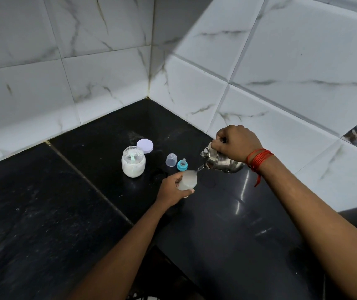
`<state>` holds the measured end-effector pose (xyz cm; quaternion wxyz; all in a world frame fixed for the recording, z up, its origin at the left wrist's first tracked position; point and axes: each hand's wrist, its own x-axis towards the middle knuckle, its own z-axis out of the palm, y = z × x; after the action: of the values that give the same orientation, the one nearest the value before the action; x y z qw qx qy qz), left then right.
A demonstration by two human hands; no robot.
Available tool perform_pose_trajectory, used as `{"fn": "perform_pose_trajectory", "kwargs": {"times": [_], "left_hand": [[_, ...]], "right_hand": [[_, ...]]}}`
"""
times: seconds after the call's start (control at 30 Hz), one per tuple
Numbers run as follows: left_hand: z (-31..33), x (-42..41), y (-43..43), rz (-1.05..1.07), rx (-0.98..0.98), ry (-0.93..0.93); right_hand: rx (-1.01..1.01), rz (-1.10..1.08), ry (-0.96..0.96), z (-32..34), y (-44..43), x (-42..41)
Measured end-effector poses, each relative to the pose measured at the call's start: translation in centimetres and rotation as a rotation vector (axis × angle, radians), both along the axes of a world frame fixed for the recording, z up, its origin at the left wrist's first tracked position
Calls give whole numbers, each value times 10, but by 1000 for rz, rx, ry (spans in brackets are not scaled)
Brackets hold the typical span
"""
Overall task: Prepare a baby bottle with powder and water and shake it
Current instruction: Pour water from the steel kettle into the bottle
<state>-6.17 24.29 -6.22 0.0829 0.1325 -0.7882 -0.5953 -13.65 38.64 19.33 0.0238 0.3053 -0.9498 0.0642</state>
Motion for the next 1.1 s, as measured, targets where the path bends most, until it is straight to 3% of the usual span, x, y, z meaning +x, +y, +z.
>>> {"fn": "perform_pose_trajectory", "kwargs": {"times": [1.1], "left_hand": [[7, 0, -2, 9, 15, 30]], "right_hand": [[-3, -17, 23, -12, -4, 7]]}}
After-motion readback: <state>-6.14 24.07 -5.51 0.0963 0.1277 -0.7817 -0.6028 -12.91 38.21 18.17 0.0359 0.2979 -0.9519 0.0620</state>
